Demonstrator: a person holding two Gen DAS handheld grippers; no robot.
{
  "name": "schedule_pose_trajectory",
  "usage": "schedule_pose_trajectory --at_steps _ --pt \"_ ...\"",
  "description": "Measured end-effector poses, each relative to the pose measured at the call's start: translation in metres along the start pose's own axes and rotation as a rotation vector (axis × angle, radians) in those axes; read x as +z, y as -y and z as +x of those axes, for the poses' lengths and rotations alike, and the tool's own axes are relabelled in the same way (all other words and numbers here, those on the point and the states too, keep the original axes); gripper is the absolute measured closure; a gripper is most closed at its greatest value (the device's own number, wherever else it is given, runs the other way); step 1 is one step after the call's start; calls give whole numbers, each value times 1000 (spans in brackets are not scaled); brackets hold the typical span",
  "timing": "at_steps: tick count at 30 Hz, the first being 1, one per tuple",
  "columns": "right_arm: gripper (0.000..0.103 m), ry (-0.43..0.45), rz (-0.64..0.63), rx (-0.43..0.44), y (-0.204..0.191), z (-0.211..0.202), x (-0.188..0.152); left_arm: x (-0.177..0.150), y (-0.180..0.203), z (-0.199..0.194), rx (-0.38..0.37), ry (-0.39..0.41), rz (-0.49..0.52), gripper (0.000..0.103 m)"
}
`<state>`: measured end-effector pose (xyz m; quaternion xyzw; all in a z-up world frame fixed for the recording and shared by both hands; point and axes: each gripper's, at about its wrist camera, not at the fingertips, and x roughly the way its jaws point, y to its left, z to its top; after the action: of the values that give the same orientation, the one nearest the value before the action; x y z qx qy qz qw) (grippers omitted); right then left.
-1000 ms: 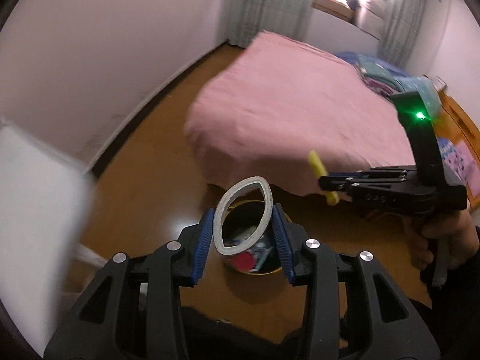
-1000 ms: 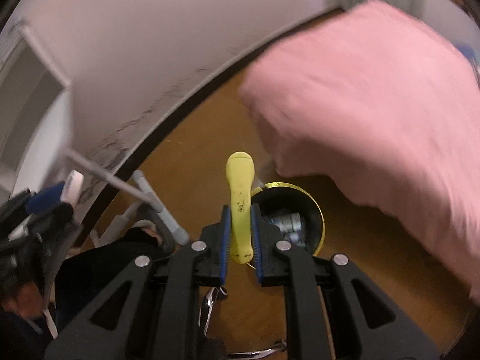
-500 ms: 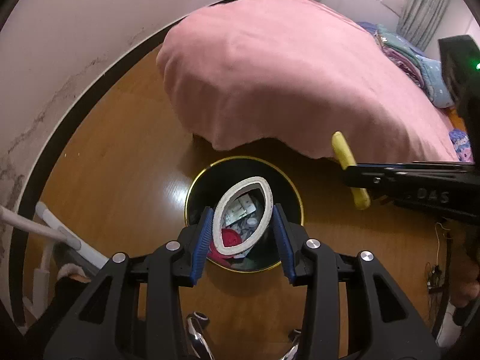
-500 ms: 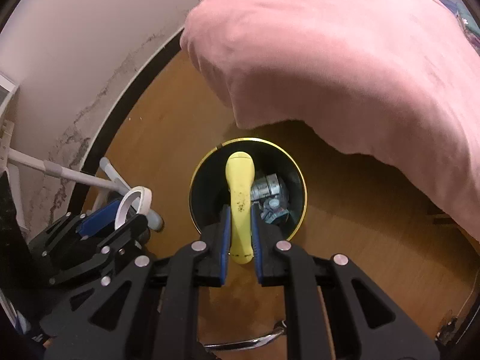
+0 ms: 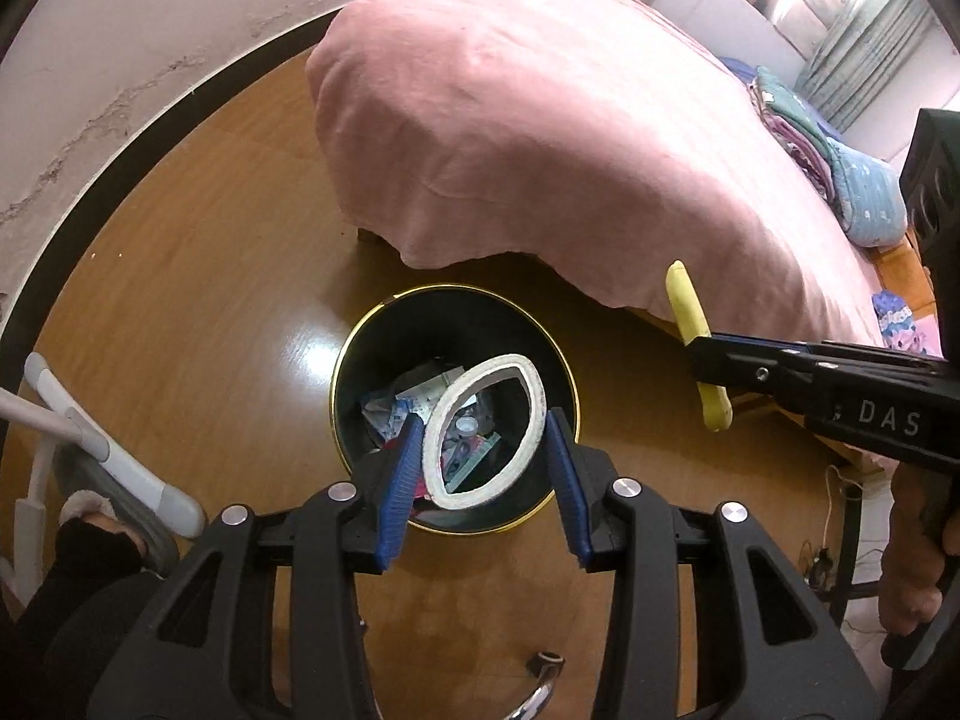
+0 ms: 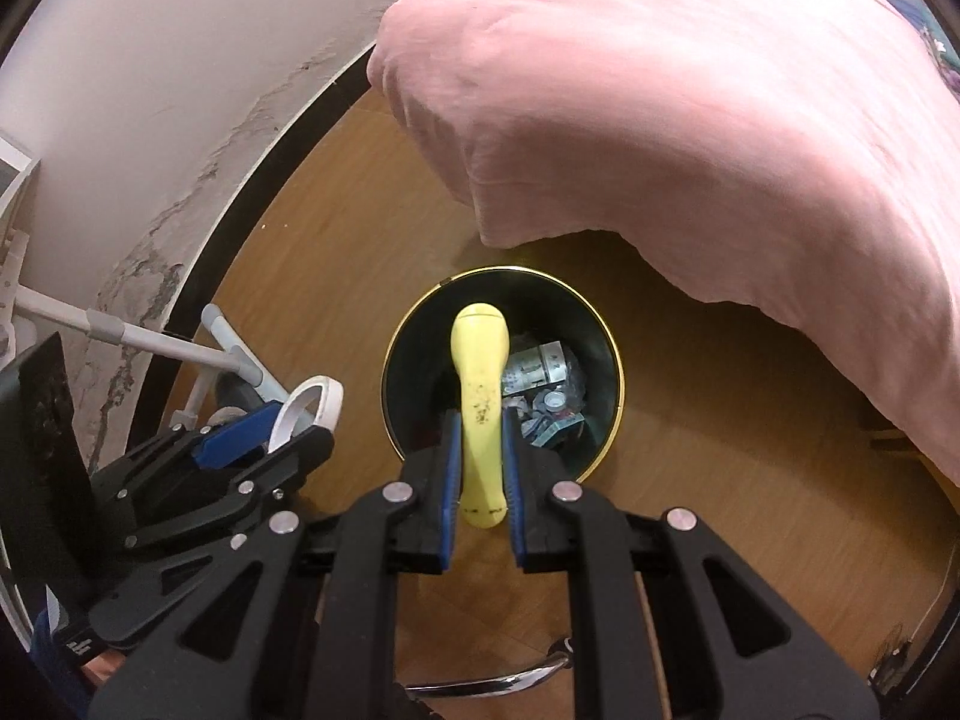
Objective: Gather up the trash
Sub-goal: 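Carry both items to the bin and open both tools over it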
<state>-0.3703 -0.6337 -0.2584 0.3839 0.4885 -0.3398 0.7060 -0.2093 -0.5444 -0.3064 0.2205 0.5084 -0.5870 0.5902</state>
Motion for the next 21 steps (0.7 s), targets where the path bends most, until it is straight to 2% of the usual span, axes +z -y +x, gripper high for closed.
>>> schedule_pose_trajectory --at_steps 4,8,21 --pt "89 3 1 1 -1 0 -1 -1 -2 -5 -4 -4 -17 63" --pt "89 3 3 -1 -1 0 -1 -1 -2 -7 -5 -1 -18 54" --pt "89 4 13 2 0 0 -2 -3 2 -10 9 9 -16 47"
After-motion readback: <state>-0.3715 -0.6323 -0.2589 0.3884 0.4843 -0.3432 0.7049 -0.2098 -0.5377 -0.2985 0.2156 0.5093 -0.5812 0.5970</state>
